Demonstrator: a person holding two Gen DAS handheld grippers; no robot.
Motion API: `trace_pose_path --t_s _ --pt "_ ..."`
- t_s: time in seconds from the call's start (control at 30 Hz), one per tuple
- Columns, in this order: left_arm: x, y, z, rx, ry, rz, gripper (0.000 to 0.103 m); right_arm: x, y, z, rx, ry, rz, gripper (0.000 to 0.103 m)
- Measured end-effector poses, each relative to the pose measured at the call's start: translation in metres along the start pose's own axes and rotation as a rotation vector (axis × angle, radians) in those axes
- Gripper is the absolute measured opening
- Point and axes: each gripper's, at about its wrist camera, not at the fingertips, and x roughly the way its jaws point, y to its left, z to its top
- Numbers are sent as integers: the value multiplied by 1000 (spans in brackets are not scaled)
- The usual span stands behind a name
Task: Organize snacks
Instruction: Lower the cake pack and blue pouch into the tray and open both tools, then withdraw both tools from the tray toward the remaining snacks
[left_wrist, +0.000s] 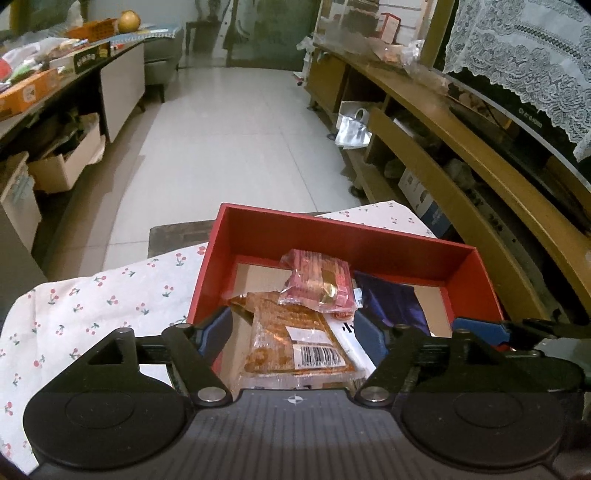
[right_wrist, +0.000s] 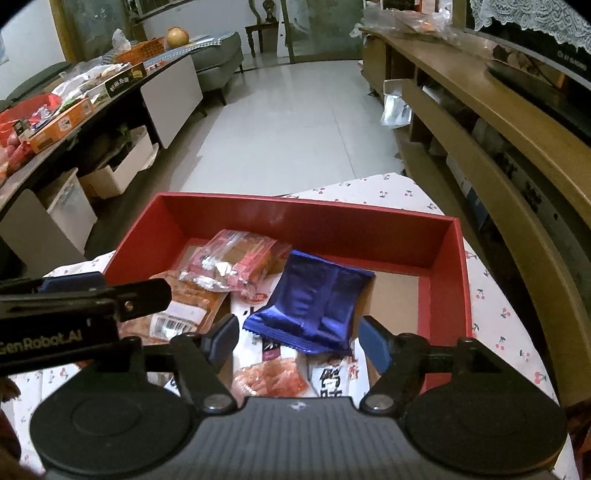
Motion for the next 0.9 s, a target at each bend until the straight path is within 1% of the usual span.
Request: trace_pose_path --t_s 0.13,0.27,0.37,0.43,0.57,0.67,0.8,0.9 --pt "-11 -1 -4 2 -11 -9 80 -14 2 -6 -16 -21 -6 83" --pt "-23 -1 -14 16 -10 -13 81 -27 -1 -15 -15 -21 -6 83" --pt "-29 -1 -23 38 1 -8 81 -41 -13 -22 32 -23 10 83" --pt "-33 -2 -29 43 10 -19 81 -54 -23 -27 70 -37 23 83" --pt "-42 -5 -40 58 21 -50 82 -76 -36 -39 106 -53 22 83" --pt "-45 -10 -49 73 35 -68 82 -82 -43 -51 124 -38 4 83" --pt "-45 -19 -62 117 68 -83 82 -85 -51 -64 137 -5 -20 83" --pt "-44 -23 -71 140 91 -100 82 -88 -59 -70 155 9 -14 83"
